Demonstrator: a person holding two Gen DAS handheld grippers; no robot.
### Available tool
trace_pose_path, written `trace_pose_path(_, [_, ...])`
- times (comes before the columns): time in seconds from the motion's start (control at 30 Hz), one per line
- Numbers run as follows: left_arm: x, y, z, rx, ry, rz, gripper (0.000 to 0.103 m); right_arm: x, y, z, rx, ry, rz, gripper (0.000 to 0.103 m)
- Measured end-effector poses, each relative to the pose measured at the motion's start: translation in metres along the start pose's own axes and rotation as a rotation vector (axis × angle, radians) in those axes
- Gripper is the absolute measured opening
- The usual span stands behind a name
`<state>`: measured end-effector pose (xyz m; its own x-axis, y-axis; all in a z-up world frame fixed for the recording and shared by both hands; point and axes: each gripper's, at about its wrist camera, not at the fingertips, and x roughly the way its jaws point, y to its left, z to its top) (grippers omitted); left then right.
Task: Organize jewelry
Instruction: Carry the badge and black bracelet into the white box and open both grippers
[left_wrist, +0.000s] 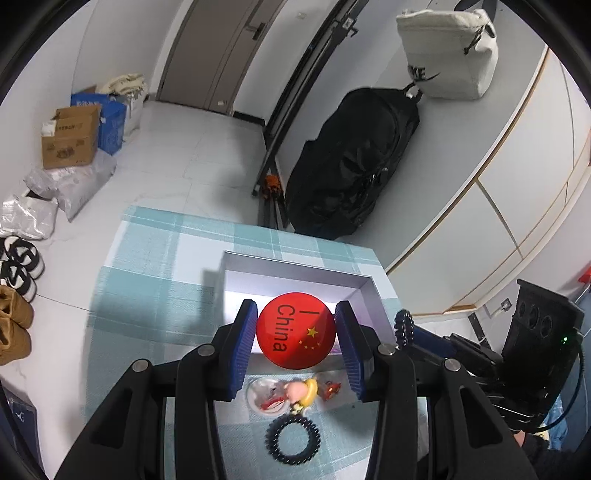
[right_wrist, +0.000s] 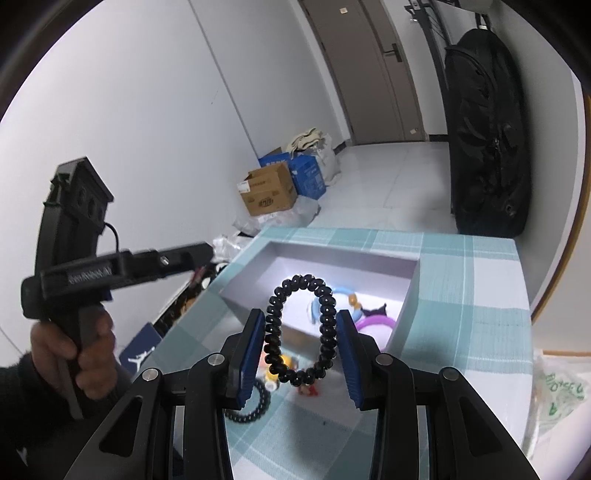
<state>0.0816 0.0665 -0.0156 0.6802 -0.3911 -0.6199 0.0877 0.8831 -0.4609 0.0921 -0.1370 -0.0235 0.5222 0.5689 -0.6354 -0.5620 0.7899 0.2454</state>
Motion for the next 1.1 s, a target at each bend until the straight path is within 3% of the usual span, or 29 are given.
trace_pose_path(0.23, [0.018,-0.01,0.006,0.063,0.023,0.016,0.038,0.015,-0.015,0.018,0.04,-0.006,0.014,0.038])
trace_pose_path(0.7, [0.054,-0.002,0.015,0.044,0.124,0.014,0.038,0.039,-0.037,0.031,0.081,0.019,0.017,0.038])
trace_pose_path(1.1, [0.068,-0.001,0.016,0.045,0.159,0.022,0.038,0.044,-0.046,0.033,0.095,0.024,0.036,0.038])
